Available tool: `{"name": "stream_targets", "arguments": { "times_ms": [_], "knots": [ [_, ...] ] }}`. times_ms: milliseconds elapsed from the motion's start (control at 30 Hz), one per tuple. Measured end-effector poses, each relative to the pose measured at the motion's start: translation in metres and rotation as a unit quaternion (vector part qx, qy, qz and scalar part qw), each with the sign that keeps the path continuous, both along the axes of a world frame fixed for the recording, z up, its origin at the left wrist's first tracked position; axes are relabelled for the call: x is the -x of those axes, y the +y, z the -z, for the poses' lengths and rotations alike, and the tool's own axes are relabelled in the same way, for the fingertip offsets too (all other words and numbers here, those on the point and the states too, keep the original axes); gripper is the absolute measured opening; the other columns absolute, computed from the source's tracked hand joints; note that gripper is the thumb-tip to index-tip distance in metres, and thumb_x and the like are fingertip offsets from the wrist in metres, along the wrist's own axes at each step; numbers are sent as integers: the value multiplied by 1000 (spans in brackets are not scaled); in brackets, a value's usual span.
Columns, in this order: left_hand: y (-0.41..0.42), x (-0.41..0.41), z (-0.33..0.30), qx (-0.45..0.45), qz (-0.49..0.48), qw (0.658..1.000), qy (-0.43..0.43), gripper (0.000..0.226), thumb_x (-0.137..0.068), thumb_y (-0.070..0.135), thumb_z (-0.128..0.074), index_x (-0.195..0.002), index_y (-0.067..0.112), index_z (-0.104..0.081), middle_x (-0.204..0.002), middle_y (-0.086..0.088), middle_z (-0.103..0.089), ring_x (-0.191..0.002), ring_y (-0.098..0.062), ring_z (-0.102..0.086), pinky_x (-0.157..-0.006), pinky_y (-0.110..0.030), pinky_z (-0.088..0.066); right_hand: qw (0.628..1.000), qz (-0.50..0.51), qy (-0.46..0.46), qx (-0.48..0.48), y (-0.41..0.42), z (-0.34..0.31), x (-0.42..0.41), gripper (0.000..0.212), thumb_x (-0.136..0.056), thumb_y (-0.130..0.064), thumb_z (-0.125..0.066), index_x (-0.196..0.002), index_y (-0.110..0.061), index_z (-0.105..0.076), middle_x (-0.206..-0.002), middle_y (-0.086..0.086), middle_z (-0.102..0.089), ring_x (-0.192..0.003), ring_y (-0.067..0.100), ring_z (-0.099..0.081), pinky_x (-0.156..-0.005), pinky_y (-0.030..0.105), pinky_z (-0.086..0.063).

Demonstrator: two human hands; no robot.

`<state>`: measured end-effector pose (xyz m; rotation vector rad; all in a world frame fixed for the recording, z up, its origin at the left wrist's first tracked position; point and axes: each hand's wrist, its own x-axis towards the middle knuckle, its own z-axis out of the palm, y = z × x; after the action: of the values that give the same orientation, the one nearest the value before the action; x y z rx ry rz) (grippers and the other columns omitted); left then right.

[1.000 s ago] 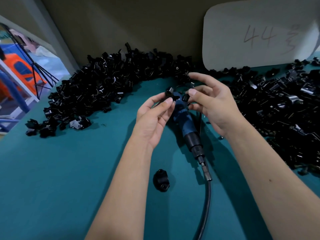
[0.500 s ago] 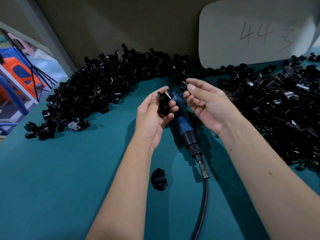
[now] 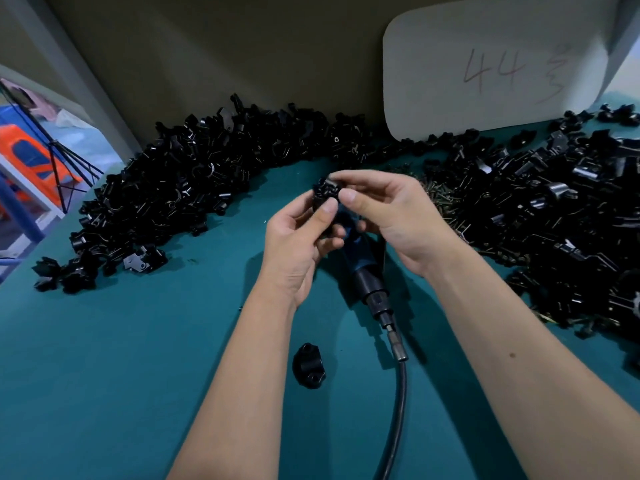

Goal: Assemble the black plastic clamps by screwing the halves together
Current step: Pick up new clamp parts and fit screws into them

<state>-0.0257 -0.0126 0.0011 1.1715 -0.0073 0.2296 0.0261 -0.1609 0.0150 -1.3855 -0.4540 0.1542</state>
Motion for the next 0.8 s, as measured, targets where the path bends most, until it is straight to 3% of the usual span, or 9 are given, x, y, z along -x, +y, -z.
{"name": "stream_targets", "arguments": {
  "times_ms": [133,233,400,567,733,800],
  "knots": [
    [4,1,2,-21,-18,1000,-3,19,-96,9,-67,-113,13,-74,-100,1,-77,-89,-10,-72,-69,-22,-57,1000,14,-9,13,5,4,1,18,-95,-13,-74,-110,-22,-79,-109,17,-77,-88,13,-66,-64,24,-51],
    [4,1,1,-16,-43,999,-1,29,-90,14,-73,-118,17,-70,-100,-5,-75,-82,-14,-72,-69,-25,-59,998,43,-35,10,12,9,1,18,-93,-16,-75,-109,-24,-80,-103,9,-77,-83,11,-65,-60,23,-50],
    [6,1,0,-2,-48,999,7,24,-89,18,-73,-113,14,-68,-99,-7,-77,-79,-17,-73,-64,-24,-59,995,75,-65,14,17,11,0,20,-91,-21,-77,-108,-32,-80,-105,-4,-72,-87,11,-63,-62,22,-52],
    [5,0,1,-10,-62,998,23,21,-91,19,-70,-110,8,-72,-98,-3,-79,-81,-17,-75,-67,-25,-60,987,126,-94,23,14,11,-1,22,-87,-23,-82,-108,-23,-80,-99,-6,-79,-91,15,-72,-69,25,-54],
    [5,1,-1,23,-53,998,40,27,-80,26,-75,-102,10,-74,-95,-2,-78,-86,-11,-74,-70,-22,-59,995,72,-67,28,12,10,-1,19,-88,-19,-82,-107,-20,-81,-92,3,-79,-77,9,-67,-58,22,-52],
    [5,1,-1,36,-55,997,49,26,-78,24,-76,-100,10,-73,-95,-4,-77,-84,-11,-73,-71,-21,-59,996,40,-62,47,8,9,-3,25,-89,-14,-81,-113,-19,-80,-95,1,-79,-79,8,-68,-61,21,-53]
  ]
}}
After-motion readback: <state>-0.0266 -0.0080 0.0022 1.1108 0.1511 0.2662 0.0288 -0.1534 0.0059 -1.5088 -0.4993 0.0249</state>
